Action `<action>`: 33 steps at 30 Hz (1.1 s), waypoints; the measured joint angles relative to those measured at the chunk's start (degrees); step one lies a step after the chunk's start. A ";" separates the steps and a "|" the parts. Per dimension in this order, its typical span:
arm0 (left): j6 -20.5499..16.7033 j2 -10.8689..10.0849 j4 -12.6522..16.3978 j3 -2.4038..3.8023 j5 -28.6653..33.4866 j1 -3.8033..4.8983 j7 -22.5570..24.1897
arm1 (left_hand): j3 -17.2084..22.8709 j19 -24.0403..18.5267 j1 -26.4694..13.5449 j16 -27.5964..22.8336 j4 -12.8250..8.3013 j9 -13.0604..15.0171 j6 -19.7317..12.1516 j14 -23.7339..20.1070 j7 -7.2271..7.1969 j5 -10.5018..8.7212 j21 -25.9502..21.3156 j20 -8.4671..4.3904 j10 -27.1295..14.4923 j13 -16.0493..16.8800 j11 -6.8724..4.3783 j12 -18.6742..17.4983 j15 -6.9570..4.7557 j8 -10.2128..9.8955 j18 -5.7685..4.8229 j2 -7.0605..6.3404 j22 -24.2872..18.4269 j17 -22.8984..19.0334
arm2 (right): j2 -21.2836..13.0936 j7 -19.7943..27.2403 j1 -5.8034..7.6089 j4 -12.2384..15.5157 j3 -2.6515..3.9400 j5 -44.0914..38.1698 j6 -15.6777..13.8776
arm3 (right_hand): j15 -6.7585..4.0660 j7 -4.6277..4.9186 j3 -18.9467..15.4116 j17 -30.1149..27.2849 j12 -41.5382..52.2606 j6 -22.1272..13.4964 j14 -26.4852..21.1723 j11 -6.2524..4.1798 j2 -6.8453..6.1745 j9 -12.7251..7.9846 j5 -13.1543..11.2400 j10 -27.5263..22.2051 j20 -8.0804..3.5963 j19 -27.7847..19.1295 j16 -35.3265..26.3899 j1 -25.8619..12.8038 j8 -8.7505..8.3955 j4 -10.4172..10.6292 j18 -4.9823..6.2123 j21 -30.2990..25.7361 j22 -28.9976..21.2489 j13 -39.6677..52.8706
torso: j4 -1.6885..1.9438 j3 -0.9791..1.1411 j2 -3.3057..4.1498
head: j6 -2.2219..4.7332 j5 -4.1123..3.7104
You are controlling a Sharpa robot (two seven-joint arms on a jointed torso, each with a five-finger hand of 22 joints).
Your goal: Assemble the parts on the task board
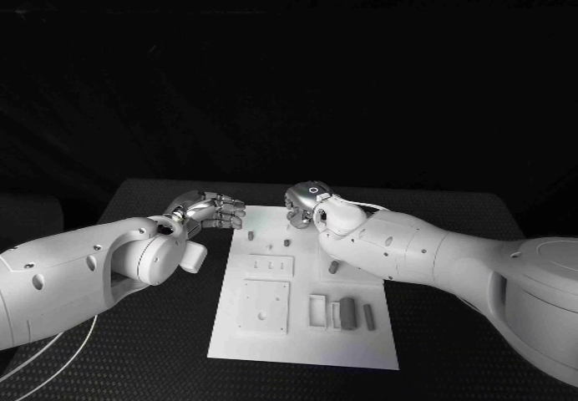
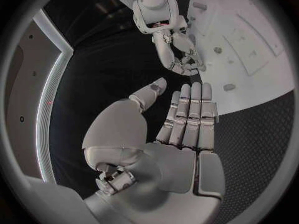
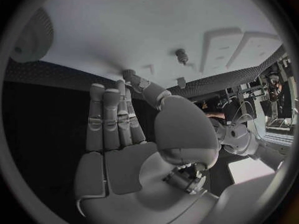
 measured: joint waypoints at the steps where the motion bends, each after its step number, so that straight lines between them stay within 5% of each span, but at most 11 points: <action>1: 0.00 -0.02 0.00 0.00 0.00 0.00 0.00 | 0.00 0.00 0.00 0.00 0.00 0.00 0.00 0.00 0.00 0.00 0.00 0.00 0.00 0.00 0.00 0.00 0.00 0.00 0.00 0.00 0.01 0.00 | -0.01 0.04 0.01 0.00 0.00 0.19 -0.02 | 0.21 0.18 0.00 -0.01 -0.21 -0.51 -0.21 0.15 -0.46 -0.13 0.00 -0.51 0.01 -0.01 0.03 -0.13 -0.29 0.00 -0.02 0.00 0.00 -0.18 | 0.01 0.00 0.00 | 0.00 -0.01; 7: 0.00 -0.08 0.00 0.00 -0.01 0.01 -0.01 | 0.00 0.00 0.00 0.00 0.00 0.00 0.00 0.00 0.00 0.00 0.00 0.00 0.00 -0.01 0.00 0.00 0.00 0.00 0.00 0.00 0.01 0.00 | -0.21 0.21 0.02 0.13 0.00 1.04 -0.37 | 1.55 0.52 0.13 -0.27 -0.38 -3.29 -1.15 0.94 -2.29 -0.99 0.00 -3.75 0.51 -0.90 0.03 -0.36 -1.47 0.96 -0.08 -0.10 0.00 -2.02 | 0.00 -0.01 0.00 | -0.02 -0.10; 14: 0.00 -0.21 0.02 0.00 -0.01 0.01 -0.02 | 0.00 0.00 0.00 0.00 0.00 0.00 0.00 0.00 0.00 0.00 0.00 0.00 0.00 0.05 0.00 -0.07 0.00 0.00 0.00 0.00 0.00 0.05 | -1.33 0.37 0.10 1.34 -0.01 1.80 -1.37 | 1.76 0.66 0.20 -0.35 -0.38 -3.62 -1.36 0.93 -3.04 -1.16 0.00 -4.15 0.52 -0.91 0.03 -0.06 -1.48 1.35 -0.09 -0.10 0.00 -2.87 | -0.03 0.01 0.00 | 0.02 -0.22; 21: -0.07 -1.08 0.12 -0.01 -0.02 0.04 -0.01 | 0.00 0.02 0.00 0.00 0.00 0.00 0.00 0.00 0.00 0.00 0.00 -0.01 0.00 0.10 0.00 -0.23 0.00 -0.24 0.00 0.00 0.01 0.10 | -6.95 0.90 1.83 8.99 0.33 3.43 -3.43 | 1.60 0.38 0.27 -0.38 0.68 -3.91 -1.21 1.54 -3.40 -1.29 0.00 -3.65 0.53 -0.91 0.59 0.30 -1.48 1.92 -0.09 -0.10 0.00 -2.97 | -0.12 0.10 0.00 | 0.65 -0.43; 27: -0.18 -1.44 0.21 -0.01 -0.02 0.15 0.22 | 0.00 0.42 0.00 -0.21 0.00 0.11 0.43 0.42 0.01 0.00 0.00 0.00 0.22 0.41 -0.22 -0.23 0.01 -0.24 -0.03 0.00 0.18 0.38 | -13.49 1.98 3.95 15.91 1.33 6.32 -4.20 | -0.23 0.51 -0.44 -0.99 4.19 -3.37 -1.26 -0.46 -4.52 -1.04 0.00 1.32 0.53 -0.90 0.58 0.14 -0.57 2.95 0.34 -0.07 -0.03 0.30 | -0.65 0.31 0.09 | 1.46 -0.49; 33: -0.18 -1.40 -0.20 -0.01 -0.02 0.16 0.41 | 0.00 0.42 0.00 -0.22 0.00 0.11 0.52 0.42 0.10 0.00 -0.23 0.00 0.32 0.49 -0.32 -0.23 0.01 -0.23 -0.03 0.00 0.17 0.45 | -18.63 2.99 4.21 17.69 2.10 8.89 -1.96 | -1.29 0.15 -1.37 -1.19 9.28 -2.66 -1.86 -1.51 -6.39 -0.04 0.00 2.30 0.53 -0.90 0.73 -0.18 0.41 5.37 0.41 -0.07 -0.03 9.57 | -1.41 0.73 0.08 | 2.00 -0.40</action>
